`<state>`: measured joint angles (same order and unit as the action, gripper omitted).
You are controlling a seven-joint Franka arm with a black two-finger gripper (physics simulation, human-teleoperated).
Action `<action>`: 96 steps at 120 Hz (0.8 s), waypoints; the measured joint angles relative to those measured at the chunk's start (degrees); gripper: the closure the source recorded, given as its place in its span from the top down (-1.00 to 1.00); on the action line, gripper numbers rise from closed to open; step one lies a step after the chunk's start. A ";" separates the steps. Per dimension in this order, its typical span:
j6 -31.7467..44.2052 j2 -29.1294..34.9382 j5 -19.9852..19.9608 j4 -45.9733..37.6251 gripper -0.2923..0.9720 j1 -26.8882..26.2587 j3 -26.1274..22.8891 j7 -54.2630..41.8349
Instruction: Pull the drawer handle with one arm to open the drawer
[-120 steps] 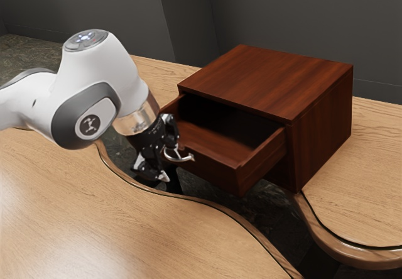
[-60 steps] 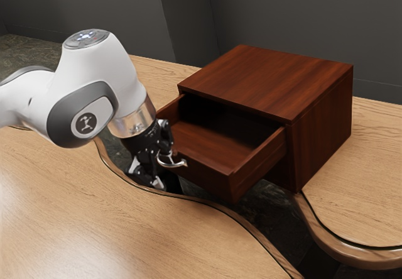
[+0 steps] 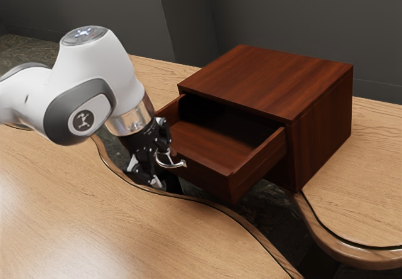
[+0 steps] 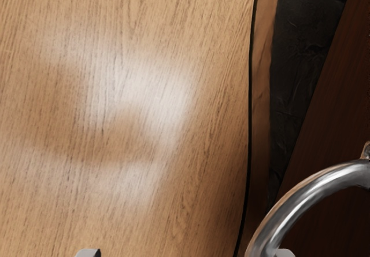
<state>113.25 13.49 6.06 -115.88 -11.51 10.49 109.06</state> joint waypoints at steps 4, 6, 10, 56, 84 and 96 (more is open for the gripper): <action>-0.07 0.01 0.15 0.05 0.01 0.00 -0.01 0.06; -0.11 0.04 0.21 0.06 0.01 0.00 -0.02 0.09; -0.17 0.07 0.31 0.10 0.02 0.00 -0.02 0.15; -0.51 0.47 1.41 1.20 -0.03 -0.01 -1.26 0.60; -1.19 0.18 1.78 6.04 -0.08 0.03 -6.07 0.83; -2.32 -0.32 1.64 10.23 0.10 0.36 -11.31 1.63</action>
<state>110.92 13.17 7.70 -105.65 -11.14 -0.82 110.69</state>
